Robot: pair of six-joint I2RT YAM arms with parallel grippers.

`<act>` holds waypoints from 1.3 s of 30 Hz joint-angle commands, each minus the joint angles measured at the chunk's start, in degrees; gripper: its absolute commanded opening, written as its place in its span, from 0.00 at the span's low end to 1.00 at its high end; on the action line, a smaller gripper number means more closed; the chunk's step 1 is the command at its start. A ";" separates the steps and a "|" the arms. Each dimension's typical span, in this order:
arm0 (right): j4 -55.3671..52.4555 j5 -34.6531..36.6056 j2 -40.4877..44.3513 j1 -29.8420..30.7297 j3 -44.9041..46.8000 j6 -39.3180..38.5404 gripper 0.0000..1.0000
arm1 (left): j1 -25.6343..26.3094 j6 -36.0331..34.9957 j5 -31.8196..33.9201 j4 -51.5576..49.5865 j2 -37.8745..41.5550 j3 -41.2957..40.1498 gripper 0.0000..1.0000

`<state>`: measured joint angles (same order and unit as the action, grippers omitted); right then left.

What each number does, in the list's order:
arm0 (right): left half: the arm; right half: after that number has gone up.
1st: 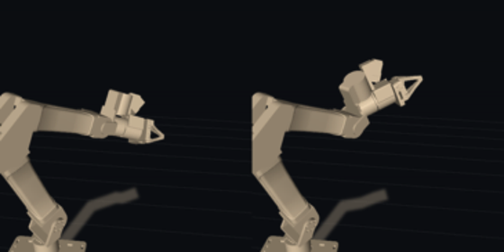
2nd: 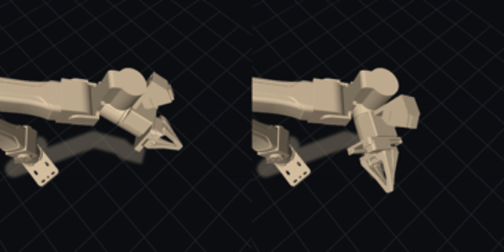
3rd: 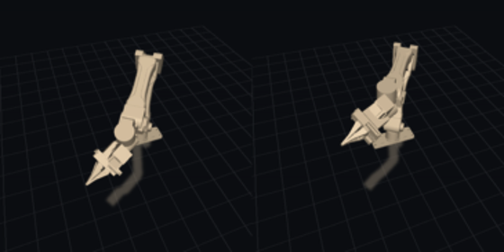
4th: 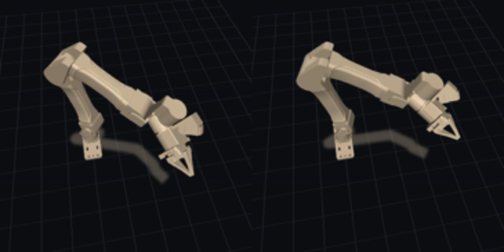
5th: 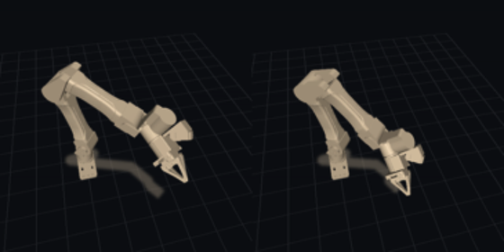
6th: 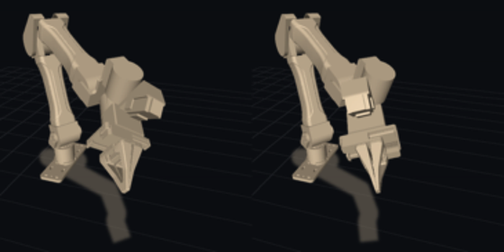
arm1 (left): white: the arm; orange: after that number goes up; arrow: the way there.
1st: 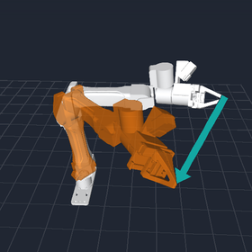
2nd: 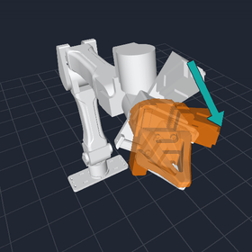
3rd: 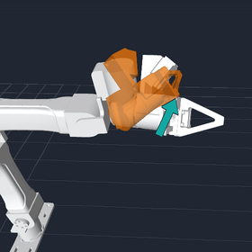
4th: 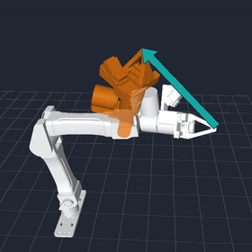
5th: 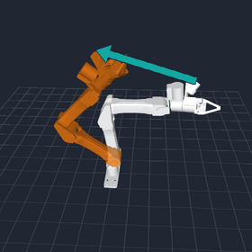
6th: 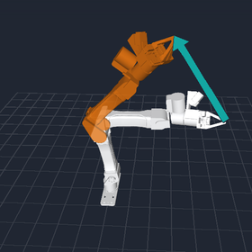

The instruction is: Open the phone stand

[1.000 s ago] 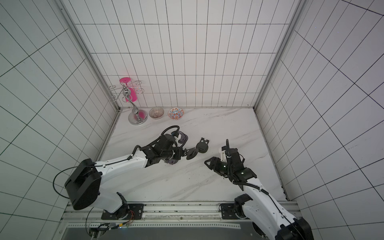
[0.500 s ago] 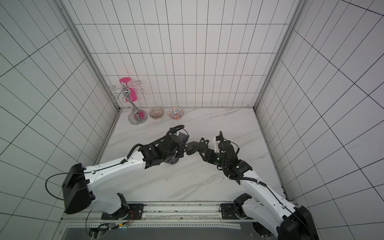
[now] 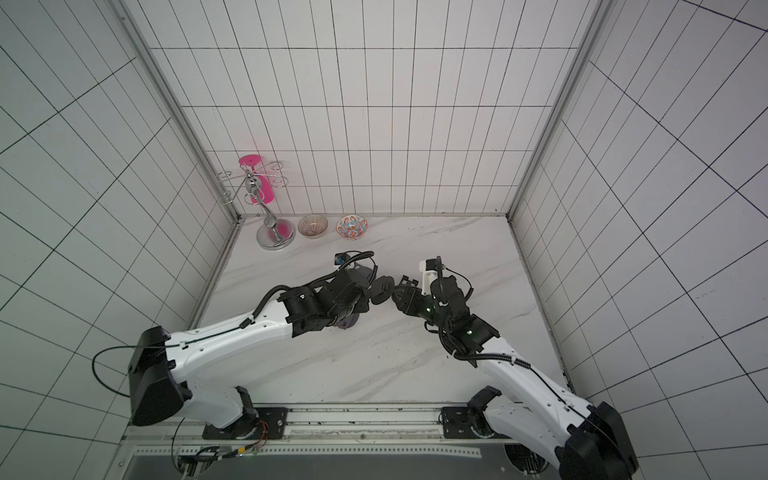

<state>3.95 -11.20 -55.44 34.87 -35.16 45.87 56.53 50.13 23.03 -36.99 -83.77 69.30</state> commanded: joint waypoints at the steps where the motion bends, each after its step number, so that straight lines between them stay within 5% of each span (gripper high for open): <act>1: 3.80 1.19 1.08 1.93 -2.04 0.31 0.50 | 0.59 1.54 2.48 -0.89 -0.08 2.09 0.00; 21: 0.93 4.63 9.27 4.83 2.72 1.45 0.50 | 0.87 2.33 2.97 -0.14 -1.40 4.54 0.00; 39: 2.71 4.86 7.18 5.82 2.13 1.56 0.51 | 1.38 2.92 5.45 -1.77 -3.94 8.72 0.00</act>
<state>5.37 -7.73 -47.55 39.90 -31.79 47.53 57.34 51.88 25.91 -38.54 -87.18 76.25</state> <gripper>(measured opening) 0.516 0.051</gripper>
